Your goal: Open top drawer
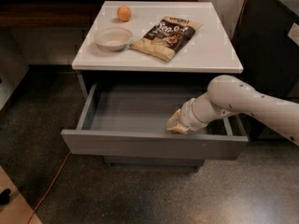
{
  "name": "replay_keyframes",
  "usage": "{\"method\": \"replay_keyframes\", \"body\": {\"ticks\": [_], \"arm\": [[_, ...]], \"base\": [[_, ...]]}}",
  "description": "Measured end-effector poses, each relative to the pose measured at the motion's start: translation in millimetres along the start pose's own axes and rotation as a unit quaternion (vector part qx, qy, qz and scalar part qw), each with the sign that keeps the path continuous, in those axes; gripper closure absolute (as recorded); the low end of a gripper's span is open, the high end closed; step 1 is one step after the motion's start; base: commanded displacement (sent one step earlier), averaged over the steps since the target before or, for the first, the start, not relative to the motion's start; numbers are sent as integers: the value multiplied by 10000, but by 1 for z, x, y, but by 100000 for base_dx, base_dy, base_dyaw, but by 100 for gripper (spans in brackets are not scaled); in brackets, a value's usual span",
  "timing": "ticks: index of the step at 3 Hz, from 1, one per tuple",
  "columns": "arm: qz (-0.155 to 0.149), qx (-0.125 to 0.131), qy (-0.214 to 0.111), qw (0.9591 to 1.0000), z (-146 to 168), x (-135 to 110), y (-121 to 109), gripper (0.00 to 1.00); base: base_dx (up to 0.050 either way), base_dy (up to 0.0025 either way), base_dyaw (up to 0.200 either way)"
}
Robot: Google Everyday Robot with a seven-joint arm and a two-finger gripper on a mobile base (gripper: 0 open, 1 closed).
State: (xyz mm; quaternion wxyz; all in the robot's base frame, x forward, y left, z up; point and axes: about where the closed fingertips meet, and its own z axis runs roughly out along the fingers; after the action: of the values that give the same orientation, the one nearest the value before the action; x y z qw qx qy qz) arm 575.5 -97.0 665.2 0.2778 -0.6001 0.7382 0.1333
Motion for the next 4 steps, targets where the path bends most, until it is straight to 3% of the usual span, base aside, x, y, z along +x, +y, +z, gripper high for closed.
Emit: {"method": "replay_keyframes", "body": {"ticks": [4], "arm": [[522, -272, 289, 9978, -25, 32, 63, 100]], "base": [[0, 0, 0]]}}
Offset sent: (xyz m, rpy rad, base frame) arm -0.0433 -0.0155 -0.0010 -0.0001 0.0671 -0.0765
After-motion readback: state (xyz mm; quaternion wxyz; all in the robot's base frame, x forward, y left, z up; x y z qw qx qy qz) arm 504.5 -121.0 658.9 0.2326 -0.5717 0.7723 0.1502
